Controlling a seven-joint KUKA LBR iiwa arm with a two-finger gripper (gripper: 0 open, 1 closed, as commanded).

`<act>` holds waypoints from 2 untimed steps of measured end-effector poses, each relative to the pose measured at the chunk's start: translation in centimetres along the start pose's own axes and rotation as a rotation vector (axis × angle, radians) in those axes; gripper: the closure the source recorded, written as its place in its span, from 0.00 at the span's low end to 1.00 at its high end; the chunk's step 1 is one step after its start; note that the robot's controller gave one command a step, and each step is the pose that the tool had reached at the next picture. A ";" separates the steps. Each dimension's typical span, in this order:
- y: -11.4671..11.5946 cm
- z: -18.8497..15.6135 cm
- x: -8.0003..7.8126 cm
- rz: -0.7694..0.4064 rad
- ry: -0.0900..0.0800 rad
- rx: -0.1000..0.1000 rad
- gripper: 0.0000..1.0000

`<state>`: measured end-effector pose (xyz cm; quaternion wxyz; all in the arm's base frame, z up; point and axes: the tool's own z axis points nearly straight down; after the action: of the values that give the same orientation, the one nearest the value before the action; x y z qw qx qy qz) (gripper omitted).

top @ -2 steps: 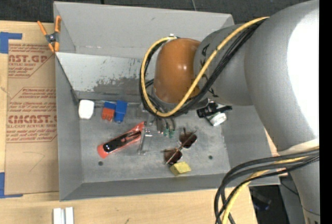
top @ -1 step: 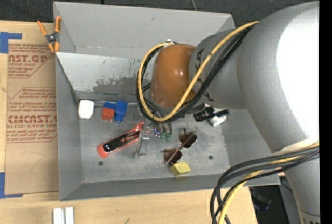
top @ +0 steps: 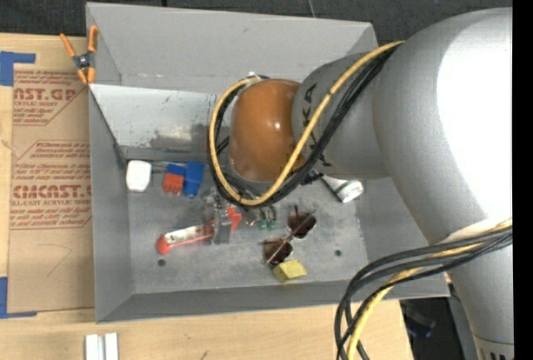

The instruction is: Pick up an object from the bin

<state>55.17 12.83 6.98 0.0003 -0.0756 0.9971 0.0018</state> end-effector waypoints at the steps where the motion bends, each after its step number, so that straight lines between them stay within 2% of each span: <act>1: 0.0 0.0 0.0 0.000 0.000 0.000 1.00; 2: -0.5 -3.4 0.5 -0.004 0.011 0.000 1.00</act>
Offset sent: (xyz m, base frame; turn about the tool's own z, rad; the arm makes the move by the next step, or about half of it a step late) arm -0.0023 -0.0161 0.1024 -0.0073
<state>54.75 12.23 10.42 -0.0051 -0.0775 0.9970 0.0012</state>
